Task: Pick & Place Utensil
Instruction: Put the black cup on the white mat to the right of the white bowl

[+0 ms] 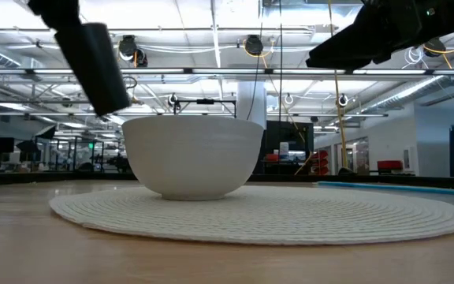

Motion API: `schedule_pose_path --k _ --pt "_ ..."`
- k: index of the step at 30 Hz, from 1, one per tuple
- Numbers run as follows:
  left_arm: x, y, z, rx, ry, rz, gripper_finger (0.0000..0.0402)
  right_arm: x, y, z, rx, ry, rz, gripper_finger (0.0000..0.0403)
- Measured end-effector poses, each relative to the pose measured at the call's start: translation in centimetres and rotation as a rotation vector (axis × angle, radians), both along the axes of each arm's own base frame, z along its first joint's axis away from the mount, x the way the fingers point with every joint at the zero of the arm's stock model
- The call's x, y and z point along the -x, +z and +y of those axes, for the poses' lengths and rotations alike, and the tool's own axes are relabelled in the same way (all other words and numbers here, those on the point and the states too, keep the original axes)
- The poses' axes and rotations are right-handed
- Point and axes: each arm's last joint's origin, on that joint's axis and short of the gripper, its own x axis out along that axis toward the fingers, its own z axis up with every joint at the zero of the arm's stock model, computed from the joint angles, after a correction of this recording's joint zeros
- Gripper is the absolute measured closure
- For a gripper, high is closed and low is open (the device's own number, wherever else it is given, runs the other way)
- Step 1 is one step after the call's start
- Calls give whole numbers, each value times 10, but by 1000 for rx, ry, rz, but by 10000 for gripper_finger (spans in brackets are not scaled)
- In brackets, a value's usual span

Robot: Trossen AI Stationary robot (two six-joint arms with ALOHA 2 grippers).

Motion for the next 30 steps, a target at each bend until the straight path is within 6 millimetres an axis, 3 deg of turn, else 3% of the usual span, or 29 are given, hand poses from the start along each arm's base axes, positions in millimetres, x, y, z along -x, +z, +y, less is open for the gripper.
schedule_pose_path --k 7,14,23,30 --pt "-3 32 20 -160 41 -73 400 0 0 0 -3 0 -1 124" --pt "-37 50 40 -100 -178 -280 400 0 0 0 -3 1 -2 124" --pt "-110 26 54 -25 -408 -321 400 10 15 3 -3 28 -63 124" --pt "-155 1 62 80 -576 -396 400 49 42 10 6 -32 -159 124"
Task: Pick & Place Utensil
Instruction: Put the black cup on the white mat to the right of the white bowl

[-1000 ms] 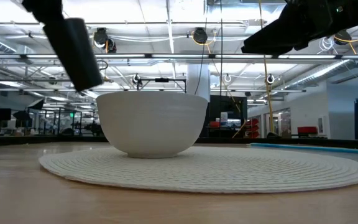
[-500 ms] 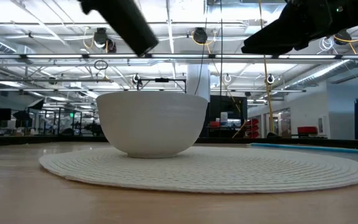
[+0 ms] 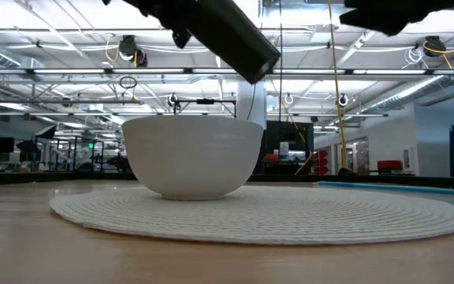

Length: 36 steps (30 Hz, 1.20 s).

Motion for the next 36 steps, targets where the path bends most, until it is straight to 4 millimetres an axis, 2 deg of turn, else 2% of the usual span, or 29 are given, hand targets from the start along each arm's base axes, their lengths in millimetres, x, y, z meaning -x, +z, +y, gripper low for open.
schedule_pose_path --k 3,7,13,17,20,25,36 --pt "-7 -9 5 -6 4 24 400 15 6 3 -5 -34 -23 124" --pt "-5 -10 20 -57 100 33 400 22 8 9 -5 -36 -34 124" --pt "9 -5 75 -28 252 30 400 22 6 12 4 -24 -22 124" --pt "4 -3 108 63 257 70 400 21 6 11 4 -34 -22 124" --pt "-10 2 124 74 272 155 400 21 6 10 4 -40 -22 124" --pt "-34 -10 138 73 255 361 400 21 6 10 5 -40 -21 124" --pt "-67 -50 157 120 226 456 400 21 1 11 -4 -42 7 124"
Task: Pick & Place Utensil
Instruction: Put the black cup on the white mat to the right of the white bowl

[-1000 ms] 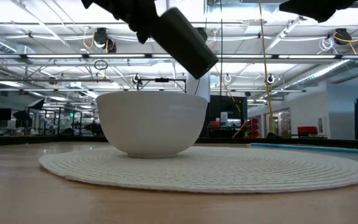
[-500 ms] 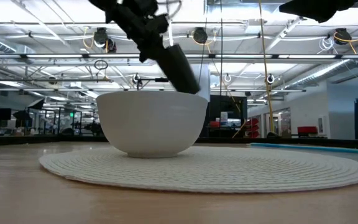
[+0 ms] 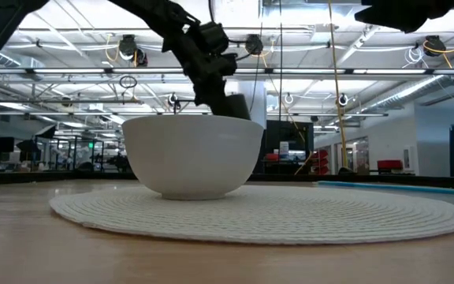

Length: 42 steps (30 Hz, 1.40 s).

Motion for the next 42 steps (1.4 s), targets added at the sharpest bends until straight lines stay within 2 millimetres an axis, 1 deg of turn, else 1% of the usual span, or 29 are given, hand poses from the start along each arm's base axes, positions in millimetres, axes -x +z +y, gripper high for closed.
schedule_pose_path --k 2,5,8,13,24,31,36,42 --pt "-3 -9 2 1 10 32 400 0 -1 0 -5 -1 2 124" --pt "-1 -18 6 5 31 78 400 0 -2 0 -9 -1 0 124" --pt "3 -19 8 0 56 117 400 0 -4 0 -4 -1 6 124" --pt "3 -17 7 -2 60 117 400 0 -4 0 -6 -1 3 124" --pt "-3 -26 0 11 36 141 398 0 -3 0 -11 -1 -1 124" --pt "-4 -26 0 9 37 140 399 0 -4 0 -14 2 -2 124" --pt "-4 -26 -1 8 35 138 388 0 -5 0 -28 1 1 124" --pt "-4 -26 0 7 36 137 396 0 -5 0 -29 1 0 124"
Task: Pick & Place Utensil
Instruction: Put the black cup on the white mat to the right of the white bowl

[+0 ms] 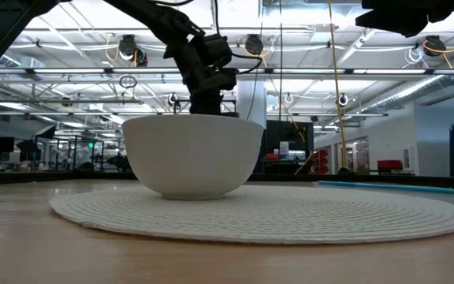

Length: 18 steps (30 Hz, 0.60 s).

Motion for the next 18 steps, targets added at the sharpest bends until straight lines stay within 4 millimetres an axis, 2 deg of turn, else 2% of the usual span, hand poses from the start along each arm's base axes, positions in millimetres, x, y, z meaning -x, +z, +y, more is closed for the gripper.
schedule_pose_path --k 9,18 --pt "0 0 1 -16 11 0 337 0 0 0 0 0 0 124" --pt "-1 1 1 -21 11 -5 347 0 -1 0 -5 -1 6 124"
